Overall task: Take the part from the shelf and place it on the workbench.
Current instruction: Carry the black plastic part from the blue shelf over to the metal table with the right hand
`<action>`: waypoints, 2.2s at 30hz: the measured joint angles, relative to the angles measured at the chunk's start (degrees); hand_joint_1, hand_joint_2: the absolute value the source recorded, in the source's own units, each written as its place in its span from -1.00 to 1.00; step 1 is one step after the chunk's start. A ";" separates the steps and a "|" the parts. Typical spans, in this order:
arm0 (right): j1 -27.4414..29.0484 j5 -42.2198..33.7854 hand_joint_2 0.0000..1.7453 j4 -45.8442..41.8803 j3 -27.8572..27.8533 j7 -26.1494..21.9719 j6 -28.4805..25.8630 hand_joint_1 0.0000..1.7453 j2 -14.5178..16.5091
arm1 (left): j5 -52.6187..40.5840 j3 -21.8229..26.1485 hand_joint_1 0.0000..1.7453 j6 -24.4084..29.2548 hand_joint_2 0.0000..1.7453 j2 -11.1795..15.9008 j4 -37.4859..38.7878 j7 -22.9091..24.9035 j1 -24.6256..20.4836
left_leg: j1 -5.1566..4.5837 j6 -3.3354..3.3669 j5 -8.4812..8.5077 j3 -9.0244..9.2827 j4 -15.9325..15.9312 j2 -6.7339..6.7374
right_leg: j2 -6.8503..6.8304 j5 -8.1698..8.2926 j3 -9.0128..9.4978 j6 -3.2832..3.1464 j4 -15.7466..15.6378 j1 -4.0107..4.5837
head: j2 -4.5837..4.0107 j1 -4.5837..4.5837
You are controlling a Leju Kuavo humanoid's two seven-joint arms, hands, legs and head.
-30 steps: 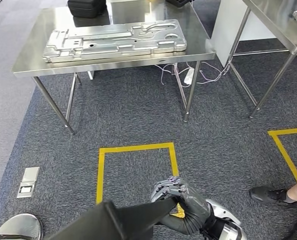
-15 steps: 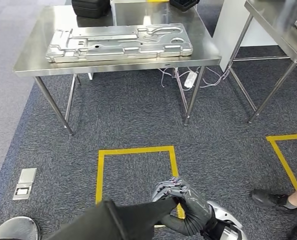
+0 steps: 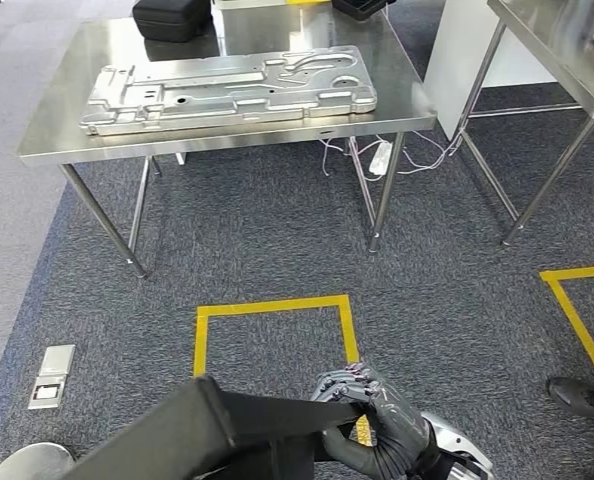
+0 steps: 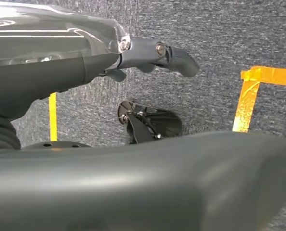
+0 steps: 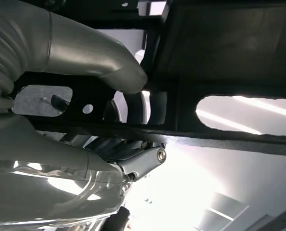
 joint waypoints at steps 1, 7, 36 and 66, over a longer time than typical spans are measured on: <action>0.04 0.03 1.00 -0.05 0.00 0.00 0.00 1.00 0.04 | 0.15 0.01 -1.00 0.01 1.00 0.00 0.00 -0.12 0.03 | 0.08 -0.22 -1.66 -2.03 3.83 0.00 | -0.05 -0.14 0.07 -0.18 0.00 0.00 | 0.00 0.00; 0.47 0.19 1.00 -0.06 0.01 -0.31 -0.10 1.00 0.11 | 0.72 0.01 -1.00 0.00 1.00 0.01 -0.02 -1.06 0.23 | -0.07 0.67 4.29 -3.84 2.36 -0.03 | 0.14 -1.52 1.88 -0.02 -0.02 0.10 | 0.00 0.01; 0.61 0.48 1.00 -0.01 -2.58 -1.20 -1.84 1.00 -0.25 | 1.54 0.18 -1.00 0.11 1.00 0.13 -0.15 -2.03 0.06 | 0.11 -0.04 0.68 -6.29 7.96 -0.02 | 0.10 -1.16 1.09 0.06 0.14 -0.05 | 0.00 0.06; 2.29 1.51 1.00 -0.44 -3.99 -1.98 -3.18 1.00 0.47 | 1.09 0.16 -1.00 0.17 1.00 0.66 -0.59 -2.37 -0.06 | 0.16 -0.39 -0.79 -6.89 9.71 -0.06 | 0.05 -1.07 0.70 -0.22 0.32 0.05 | 0.00 -0.03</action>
